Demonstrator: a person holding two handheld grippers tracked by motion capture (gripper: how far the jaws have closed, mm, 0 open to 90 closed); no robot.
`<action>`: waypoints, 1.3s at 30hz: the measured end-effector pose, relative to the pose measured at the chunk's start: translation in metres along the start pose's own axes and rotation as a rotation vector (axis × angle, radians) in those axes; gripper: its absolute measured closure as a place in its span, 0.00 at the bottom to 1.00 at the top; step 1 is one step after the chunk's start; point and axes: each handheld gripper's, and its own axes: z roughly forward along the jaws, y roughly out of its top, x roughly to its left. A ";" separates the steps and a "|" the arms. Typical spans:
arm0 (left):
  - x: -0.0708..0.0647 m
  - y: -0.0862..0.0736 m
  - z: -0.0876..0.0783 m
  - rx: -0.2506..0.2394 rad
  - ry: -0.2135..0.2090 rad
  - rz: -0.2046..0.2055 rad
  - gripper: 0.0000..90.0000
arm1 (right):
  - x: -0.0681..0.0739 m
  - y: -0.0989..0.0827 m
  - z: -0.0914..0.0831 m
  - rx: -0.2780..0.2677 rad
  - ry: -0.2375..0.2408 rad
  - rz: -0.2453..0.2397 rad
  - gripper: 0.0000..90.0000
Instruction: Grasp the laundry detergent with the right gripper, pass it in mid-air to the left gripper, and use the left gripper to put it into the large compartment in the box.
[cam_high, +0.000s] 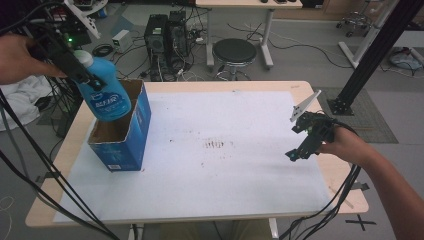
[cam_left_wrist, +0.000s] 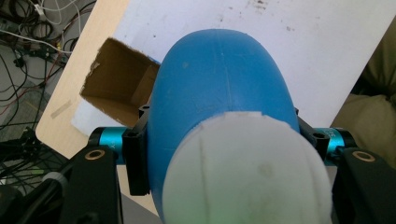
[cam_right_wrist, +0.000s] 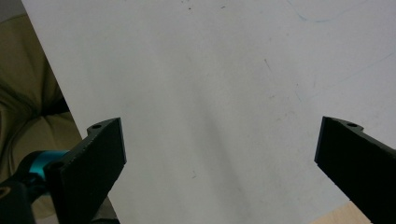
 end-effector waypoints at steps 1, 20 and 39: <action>0.002 -0.002 0.002 0.000 -0.001 -0.001 0.42 | 0.000 0.000 0.000 0.000 0.000 0.000 0.01; 0.015 -0.030 0.082 0.071 -0.027 0.010 0.42 | 0.001 0.002 0.007 0.007 0.009 0.005 0.01; 0.018 -0.048 0.153 0.107 -0.049 0.022 0.42 | -0.001 0.002 0.012 0.013 0.014 0.011 0.01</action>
